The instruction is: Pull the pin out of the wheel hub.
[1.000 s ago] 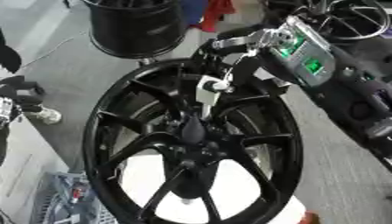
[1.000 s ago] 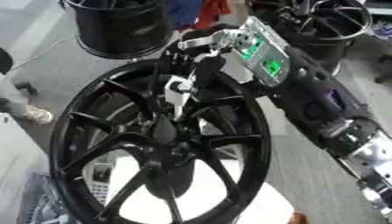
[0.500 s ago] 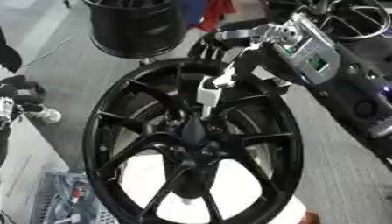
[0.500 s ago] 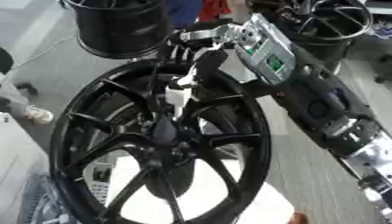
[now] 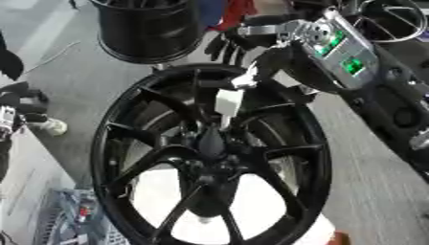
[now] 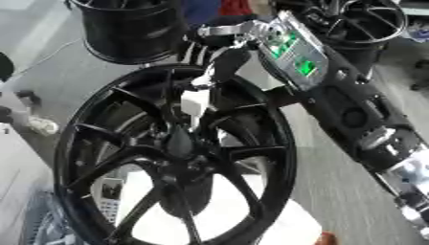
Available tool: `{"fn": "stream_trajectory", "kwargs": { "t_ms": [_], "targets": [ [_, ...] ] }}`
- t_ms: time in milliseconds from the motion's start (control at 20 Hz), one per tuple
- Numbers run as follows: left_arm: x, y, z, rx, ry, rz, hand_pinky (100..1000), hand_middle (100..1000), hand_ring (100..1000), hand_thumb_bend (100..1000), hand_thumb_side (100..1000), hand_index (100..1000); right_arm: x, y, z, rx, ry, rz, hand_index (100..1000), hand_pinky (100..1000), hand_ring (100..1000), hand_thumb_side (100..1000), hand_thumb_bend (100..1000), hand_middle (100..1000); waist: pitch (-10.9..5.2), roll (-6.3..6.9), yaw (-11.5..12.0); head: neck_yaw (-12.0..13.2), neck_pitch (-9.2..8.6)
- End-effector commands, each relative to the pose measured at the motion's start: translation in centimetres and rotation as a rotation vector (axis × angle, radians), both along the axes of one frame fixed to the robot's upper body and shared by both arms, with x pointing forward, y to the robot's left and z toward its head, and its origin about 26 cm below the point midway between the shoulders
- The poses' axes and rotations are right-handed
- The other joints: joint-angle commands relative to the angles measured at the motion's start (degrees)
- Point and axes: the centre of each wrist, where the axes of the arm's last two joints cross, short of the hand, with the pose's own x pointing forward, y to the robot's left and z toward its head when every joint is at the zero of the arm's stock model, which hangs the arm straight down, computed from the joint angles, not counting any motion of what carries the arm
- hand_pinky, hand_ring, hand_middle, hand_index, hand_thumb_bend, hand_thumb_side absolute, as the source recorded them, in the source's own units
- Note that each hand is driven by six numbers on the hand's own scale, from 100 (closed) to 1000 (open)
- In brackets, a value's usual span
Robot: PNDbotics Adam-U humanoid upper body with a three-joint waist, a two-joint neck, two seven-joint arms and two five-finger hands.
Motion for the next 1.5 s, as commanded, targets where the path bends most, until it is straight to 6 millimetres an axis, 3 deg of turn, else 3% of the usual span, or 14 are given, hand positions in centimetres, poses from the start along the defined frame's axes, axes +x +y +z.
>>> {"fn": "stream_trajectory", "kwargs": {
  "t_ms": [50,1000,1050,1150,1500],
  "targets": [
    [0.1,0.0,0.9,0.013,-0.028,-0.009,612,687,616,100,662,806,0.0,-0.3,1.0,-0.041,-0.033,0.002,902,709,778,319,336,801,-0.62,0.28,0.1,0.0,0.28],
    [0.1,-0.1,0.9,0.014,-0.027,-0.013,614,689,617,100,665,808,0.1,0.7,-0.1,-0.184,-0.039,0.063,871,676,743,282,297,778,-0.65,0.21,0.1,0.0,0.28],
    [0.1,-0.1,0.9,0.014,-0.027,-0.014,614,689,617,100,665,808,0.0,0.8,-0.1,-0.188,-0.039,0.066,869,673,741,269,345,775,-0.66,0.22,0.1,0.0,0.28],
    [0.1,-0.1,0.9,0.014,-0.026,-0.015,614,689,617,100,666,809,0.0,1.0,-0.1,-0.201,-0.039,0.076,864,658,730,270,279,772,-0.67,0.22,0.1,0.0,0.28],
    [0.1,-0.1,0.9,0.015,-0.025,-0.016,614,690,618,100,668,809,-0.2,1.3,-0.2,-0.235,-0.045,0.093,852,653,709,266,242,769,-0.69,0.21,0.1,0.0,0.28]
  ]
}}
